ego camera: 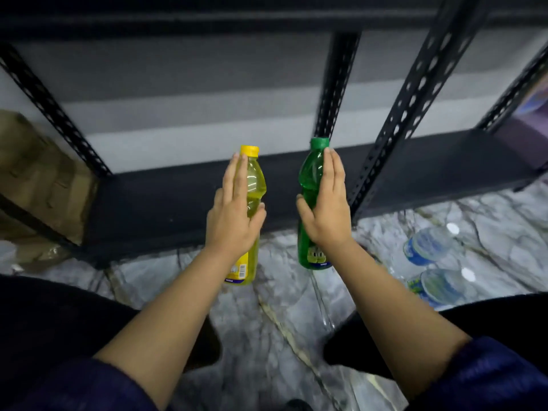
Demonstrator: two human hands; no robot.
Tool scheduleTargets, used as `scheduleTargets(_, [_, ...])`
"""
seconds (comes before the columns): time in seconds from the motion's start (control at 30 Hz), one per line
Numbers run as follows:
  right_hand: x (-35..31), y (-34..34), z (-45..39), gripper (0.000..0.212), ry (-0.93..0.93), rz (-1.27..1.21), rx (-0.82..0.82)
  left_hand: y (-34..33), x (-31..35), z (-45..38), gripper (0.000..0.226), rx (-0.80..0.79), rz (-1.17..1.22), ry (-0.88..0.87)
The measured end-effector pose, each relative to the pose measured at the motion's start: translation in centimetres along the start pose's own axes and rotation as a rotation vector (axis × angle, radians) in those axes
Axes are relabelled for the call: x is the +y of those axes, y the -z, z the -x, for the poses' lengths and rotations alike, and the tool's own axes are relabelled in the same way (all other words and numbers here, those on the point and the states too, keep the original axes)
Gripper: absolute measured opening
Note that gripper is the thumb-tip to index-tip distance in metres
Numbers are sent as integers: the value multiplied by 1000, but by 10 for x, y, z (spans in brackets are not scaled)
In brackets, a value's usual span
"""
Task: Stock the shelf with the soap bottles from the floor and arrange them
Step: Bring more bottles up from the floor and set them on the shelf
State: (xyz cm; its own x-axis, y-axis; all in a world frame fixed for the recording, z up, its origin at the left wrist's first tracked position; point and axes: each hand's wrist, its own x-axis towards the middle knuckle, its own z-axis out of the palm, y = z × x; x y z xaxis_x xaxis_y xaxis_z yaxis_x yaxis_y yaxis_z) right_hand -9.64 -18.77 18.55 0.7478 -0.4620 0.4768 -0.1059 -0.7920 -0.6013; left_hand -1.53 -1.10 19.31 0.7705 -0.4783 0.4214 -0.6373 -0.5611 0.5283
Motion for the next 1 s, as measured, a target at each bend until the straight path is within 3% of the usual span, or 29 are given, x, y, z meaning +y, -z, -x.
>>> scheduleTargets(0.33, [-176,140,-128,87,387,-198,406,207,109,-105,92,518,78,-298])
scheduleTargets(0.5, [-232,187,-205,85,511,-205,534,272,151,-174,90,710,100,-382])
scheduleTargets(0.7, [-248,185,-293,86,498,-180,548,284,162,-250,91,824,57,-379])
scheduleTargets(1.0, [-200,113,-377,83,450,-117,518,217,117,-353,84,753,-8,-338])
